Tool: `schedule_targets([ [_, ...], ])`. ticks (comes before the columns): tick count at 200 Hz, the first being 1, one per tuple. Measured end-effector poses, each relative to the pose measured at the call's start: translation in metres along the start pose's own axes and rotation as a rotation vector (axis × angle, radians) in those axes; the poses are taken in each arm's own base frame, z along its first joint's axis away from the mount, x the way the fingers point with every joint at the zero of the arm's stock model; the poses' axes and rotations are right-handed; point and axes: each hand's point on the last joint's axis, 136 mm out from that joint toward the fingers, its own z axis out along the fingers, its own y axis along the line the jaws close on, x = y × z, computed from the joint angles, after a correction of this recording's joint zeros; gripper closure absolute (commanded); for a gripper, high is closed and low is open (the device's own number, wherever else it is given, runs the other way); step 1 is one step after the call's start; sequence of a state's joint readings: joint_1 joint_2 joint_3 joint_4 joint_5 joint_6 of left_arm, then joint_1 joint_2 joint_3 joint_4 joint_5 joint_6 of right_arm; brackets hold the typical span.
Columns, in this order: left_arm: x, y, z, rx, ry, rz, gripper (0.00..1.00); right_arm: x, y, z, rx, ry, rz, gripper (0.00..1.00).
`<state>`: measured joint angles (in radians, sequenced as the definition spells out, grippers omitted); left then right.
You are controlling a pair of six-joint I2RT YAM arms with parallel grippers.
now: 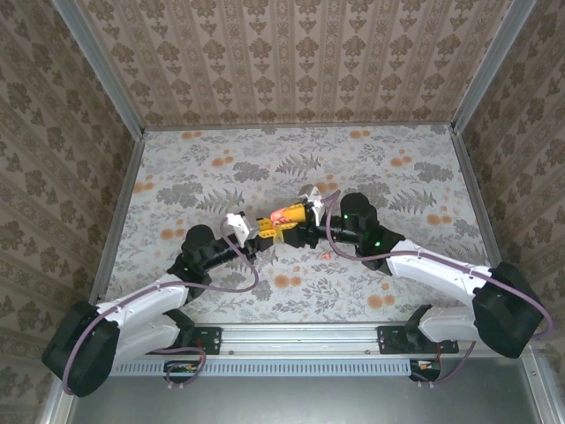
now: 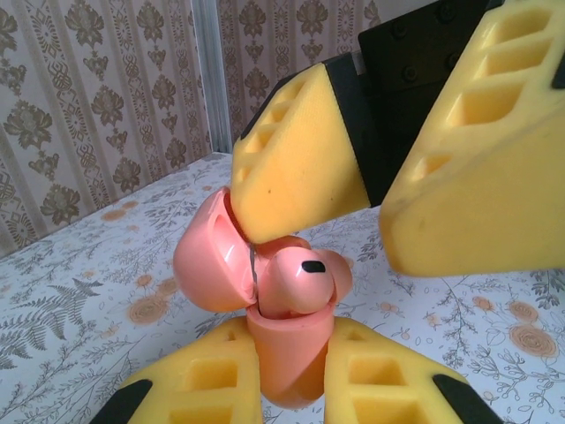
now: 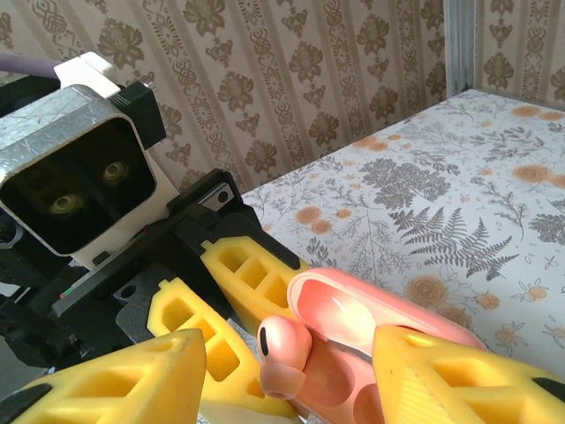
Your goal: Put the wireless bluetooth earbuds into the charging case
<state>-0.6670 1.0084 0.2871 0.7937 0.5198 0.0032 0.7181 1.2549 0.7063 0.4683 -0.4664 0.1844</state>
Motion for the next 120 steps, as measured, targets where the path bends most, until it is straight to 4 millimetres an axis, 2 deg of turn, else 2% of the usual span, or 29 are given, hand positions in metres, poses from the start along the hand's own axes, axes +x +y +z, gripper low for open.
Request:
schedule_targets([
  [66, -0.001, 0.0, 0.0, 0.0, -0.002, 0.001, 0.95, -0.02, 0.0, -0.017, 0.063, -0.044, 0.02, 0.45],
  [99, -0.001, 0.0, 0.0, 0.0, -0.002, 0.001, 0.95, -0.011, -0.005, -0.022, 0.111, 0.007, 0.101, 0.46],
  [120, -0.001, 0.0, 0.0, 0.0, -0.003, 0.002, 0.96, -0.002, -0.006, -0.026, 0.142, 0.044, 0.144, 0.4],
])
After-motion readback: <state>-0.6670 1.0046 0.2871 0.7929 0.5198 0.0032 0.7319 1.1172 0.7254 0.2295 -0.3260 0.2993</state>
